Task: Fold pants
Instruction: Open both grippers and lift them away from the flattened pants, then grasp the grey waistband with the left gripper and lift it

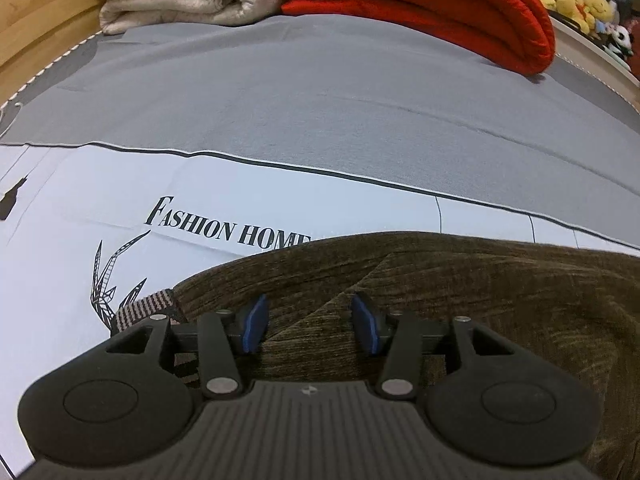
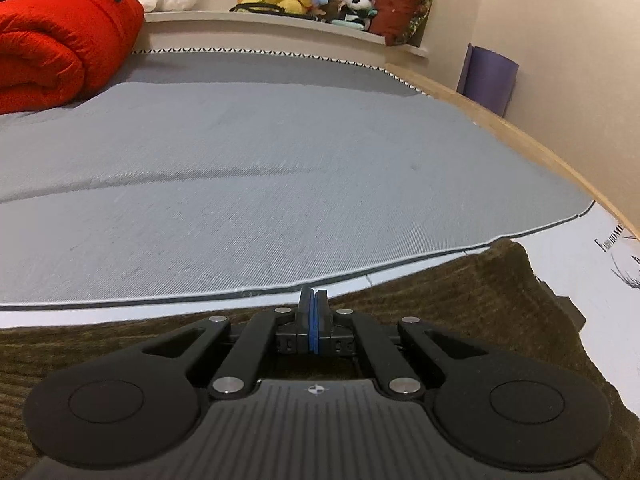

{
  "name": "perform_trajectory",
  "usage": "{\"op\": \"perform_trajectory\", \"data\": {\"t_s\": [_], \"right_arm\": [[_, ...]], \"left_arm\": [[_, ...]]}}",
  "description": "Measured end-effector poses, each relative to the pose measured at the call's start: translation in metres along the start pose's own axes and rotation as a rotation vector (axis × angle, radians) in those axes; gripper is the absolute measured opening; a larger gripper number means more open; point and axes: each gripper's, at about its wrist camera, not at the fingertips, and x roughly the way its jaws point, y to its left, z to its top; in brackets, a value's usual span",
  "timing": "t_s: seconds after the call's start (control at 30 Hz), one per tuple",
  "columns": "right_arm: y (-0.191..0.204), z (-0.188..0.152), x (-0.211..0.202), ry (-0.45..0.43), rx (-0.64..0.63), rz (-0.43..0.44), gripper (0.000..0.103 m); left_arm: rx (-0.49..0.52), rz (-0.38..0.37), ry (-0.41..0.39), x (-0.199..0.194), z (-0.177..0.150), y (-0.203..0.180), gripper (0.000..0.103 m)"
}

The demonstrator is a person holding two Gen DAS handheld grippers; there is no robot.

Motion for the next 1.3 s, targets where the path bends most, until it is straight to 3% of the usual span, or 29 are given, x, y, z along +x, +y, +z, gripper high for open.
{"op": "perform_trajectory", "data": {"t_s": [0.17,0.27,0.33,0.4,0.57,0.63,0.73,0.87,0.97,1.07,1.17,1.23,1.3], "right_arm": [[-0.001,0.005,-0.011,0.019,-0.034,0.012,0.002],[-0.019,0.021,-0.04,0.021,0.066,0.082,0.009],[-0.029,0.032,-0.076,-0.04,0.105,0.106,0.02],[-0.036,0.04,-0.12,-0.087,0.134,0.133,0.044],[-0.049,0.038,-0.241,-0.147,0.132,0.259,0.057],[-0.055,0.028,-0.29,-0.168,0.134,0.304,0.062],[-0.067,-0.002,-0.352,-0.19,0.109,0.354,0.067],[-0.081,-0.058,-0.4,-0.147,0.093,0.381,0.068],[-0.081,-0.095,-0.41,-0.054,0.084,0.386,0.067],[-0.08,-0.127,-0.419,0.047,0.124,0.396,0.067],[-0.065,-0.151,-0.424,0.11,0.089,0.383,0.067],[-0.051,-0.165,-0.424,0.152,0.055,0.387,0.067],[-0.036,-0.177,-0.423,0.189,0.0,0.396,0.067]], "left_arm": [[0.043,-0.008,0.038,-0.004,0.005,-0.004,0.061],[0.065,-0.025,0.023,-0.015,0.007,-0.013,0.062],[0.081,-0.051,0.007,-0.027,0.007,-0.02,0.062],[0.099,-0.083,0.0,-0.04,0.004,-0.028,0.062],[0.145,-0.169,-0.027,-0.093,-0.013,-0.042,0.062],[0.144,-0.202,-0.022,-0.118,-0.019,-0.042,0.062],[0.184,-0.194,-0.019,-0.154,-0.03,-0.035,0.062],[0.272,-0.226,-0.038,-0.209,-0.072,-0.011,0.06],[0.286,-0.226,-0.011,-0.232,-0.117,0.013,0.051],[0.224,-0.238,0.023,-0.235,-0.158,0.029,0.044],[0.186,-0.256,0.07,-0.222,-0.198,0.026,0.039],[0.202,-0.234,0.141,-0.21,-0.215,0.017,0.034],[0.245,-0.232,0.133,-0.209,-0.221,0.012,0.034]]}}
